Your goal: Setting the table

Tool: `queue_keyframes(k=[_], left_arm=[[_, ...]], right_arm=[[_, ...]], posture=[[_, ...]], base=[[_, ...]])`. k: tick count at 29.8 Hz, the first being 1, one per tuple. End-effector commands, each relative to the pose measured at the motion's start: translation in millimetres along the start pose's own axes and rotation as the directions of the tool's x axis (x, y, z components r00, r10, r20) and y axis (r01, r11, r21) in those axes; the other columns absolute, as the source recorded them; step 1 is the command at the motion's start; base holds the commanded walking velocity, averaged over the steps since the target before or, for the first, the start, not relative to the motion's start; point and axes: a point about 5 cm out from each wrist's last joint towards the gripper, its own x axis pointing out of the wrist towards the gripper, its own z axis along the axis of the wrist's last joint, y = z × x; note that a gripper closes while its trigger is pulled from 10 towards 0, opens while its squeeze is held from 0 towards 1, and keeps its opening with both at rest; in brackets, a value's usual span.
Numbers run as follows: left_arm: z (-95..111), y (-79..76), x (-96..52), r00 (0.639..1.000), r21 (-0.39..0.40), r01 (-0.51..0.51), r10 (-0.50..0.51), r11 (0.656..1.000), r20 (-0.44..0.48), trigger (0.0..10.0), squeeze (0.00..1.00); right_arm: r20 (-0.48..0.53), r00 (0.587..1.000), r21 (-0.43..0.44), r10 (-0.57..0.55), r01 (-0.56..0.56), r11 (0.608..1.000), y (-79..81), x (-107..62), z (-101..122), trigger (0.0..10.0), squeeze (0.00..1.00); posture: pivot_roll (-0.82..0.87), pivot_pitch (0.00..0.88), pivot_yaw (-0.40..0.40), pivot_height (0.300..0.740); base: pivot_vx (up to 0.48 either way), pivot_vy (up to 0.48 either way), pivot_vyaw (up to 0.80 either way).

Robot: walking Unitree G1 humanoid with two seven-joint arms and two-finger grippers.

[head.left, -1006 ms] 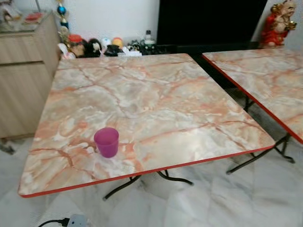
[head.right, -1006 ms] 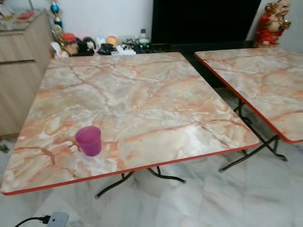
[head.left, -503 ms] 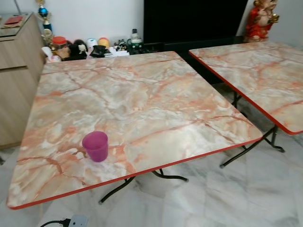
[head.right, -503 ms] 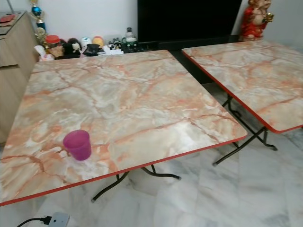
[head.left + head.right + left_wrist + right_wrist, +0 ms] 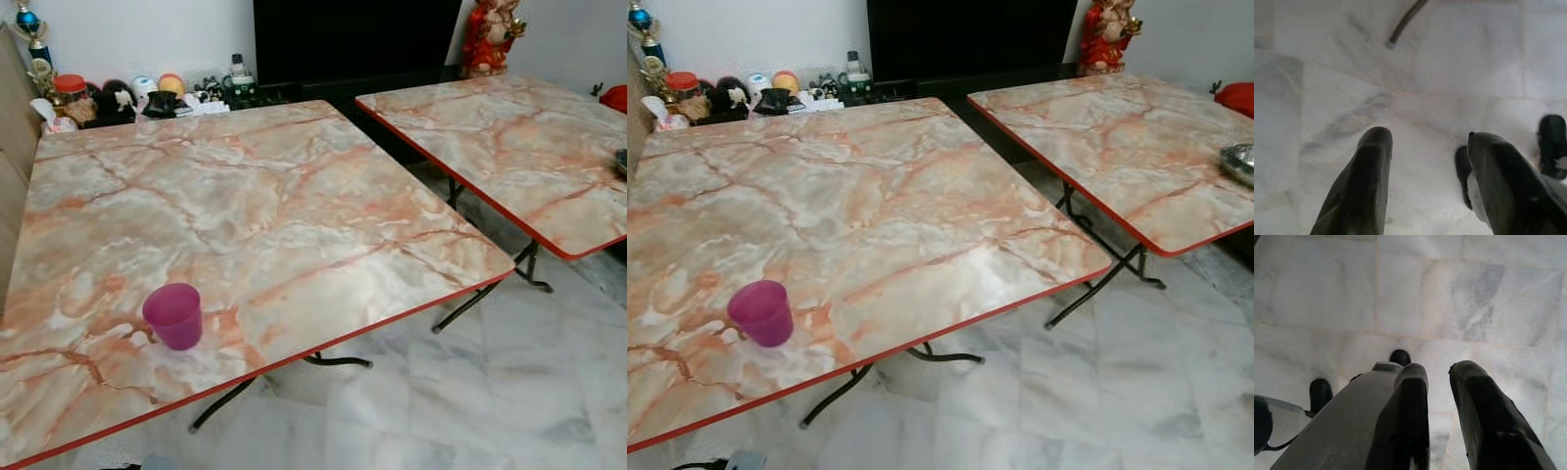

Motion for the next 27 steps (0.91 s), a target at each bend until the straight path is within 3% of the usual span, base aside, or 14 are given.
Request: queue_keyframes(k=[1, 6, 7, 10, 12, 18, 20, 24, 25, 27], left_arm=[[-3.8, 5.2, -2.2, 1.0, -0.04, -0.021, 0.022, 0.999, 0.01, 10.0, 0.0], [-3.7, 10.2, -5.9, 0.997, -0.025, 0.0, 0.001, 1.0, 0.072, 10.0, 0.0], [-0.2, 13.7, -8.5, 0.992, 0.003, 0.015, -0.016, 1.0, 0.129, 10.0, 0.0], [0.5, 19.9, -13.3, 0.983, 0.053, 0.031, -0.04, 0.998, 0.18, 10.0, 0.0], [-4.4, 24.4, -18.8, 0.979, 0.129, 0.048, -0.072, 0.99, 0.193, 10.0, 0.0], [-17.5, 51.3, -38.4, 0.968, 0.121, 0.011, -0.041, 0.993, 0.247, 10.0, 0.0], [-20.2, 61.9, -51.0, 0.955, 0.125, -0.014, -0.024, 0.992, 0.296, 10.0, 0.0], [-16.0, 70.6, -65.1, 0.928, 0.112, -0.054, 0.008, 0.992, 0.372, 10.0, 0.0], [-11.0, 75.1, -73.4, 0.908, 0.114, -0.079, 0.024, 0.99, 0.419, 10.0, 0.0], [-9.5, 76.3, -75.6, 0.902, 0.116, -0.086, 0.028, 0.99, 0.431, 10.0, 0.0]], right_arm=[[-0.01, 1.0, -0.014, -0.002, 0.002, 1.0, -2.1, -1.0, -4.1, 10.0, 0.0], [-0.013, 1.0, -0.018, -0.001, 0.001, 1.0, -1.5, -1.3, -5.5, 10.0, 0.0], [-0.016, 1.0, -0.03, 0.0, 0.0, 1.0, -1.4, -1.4, -6.2, 10.0, 0.0], [-0.019, 1.0, -0.036, 0.001, -0.002, 0.999, -1.6, -1.7, -7.3, 10.0, 0.0], [-0.022, 1.0, -0.039, 0.003, -0.004, 0.999, -1.7, -1.9, -8.3, 10.0, 0.0], [-0.026, 1.0, -0.063, 0.006, -0.007, 0.998, -3.9, -2.6, -10.6, 10.0, 0.0], [-0.028, 1.0, -0.072, 0.001, -0.003, 0.997, -6.9, -3.0, -11.2, 10.0, 0.0], [-0.029, 1.0, -0.084, -0.004, 0.002, 0.996, -11.4, -3.5, -11.3, 10.0, 0.0], [-0.029, 1.0, -0.09, -0.004, 0.001, 0.996, -13.3, -3.6, -11.1, 10.0, 0.0], [-0.03, 1.0, -0.092, -0.004, 0.001, 0.996, -13.8, -3.7, -11.1, 10.0, 0.0]], posture=[[0.04, 0.075, -0.006, 0.74], [0.05, 0.084, -0.001, 0.74], [0.06, 0.086, -0.001, 0.74], [0.06, 0.087, -0.002, 0.74], [0.07, 0.089, -0.005, 0.74], [0.08, 0.096, -0.007, 0.74], [0.09, 0.097, -0.012, 0.74], [0.11, 0.099, -0.022, 0.74], [0.11, 0.1, -0.023, 0.74], [0.11, 0.1, -0.023, 0.74]], base=[[0.0, 0.0, 0.0], [0.0, 0.0, 0.0], [0.0, 0.0, 0.0], [0.0, 0.0, 0.0], [0.0, 0.0, 0.0], [0.0, 0.0, 0.0], [0.0, 0.0, 0.0], [0.0, 0.0, 0.0], [0.0, 0.0, 0.0], [0.0, 0.0, 0.0]])
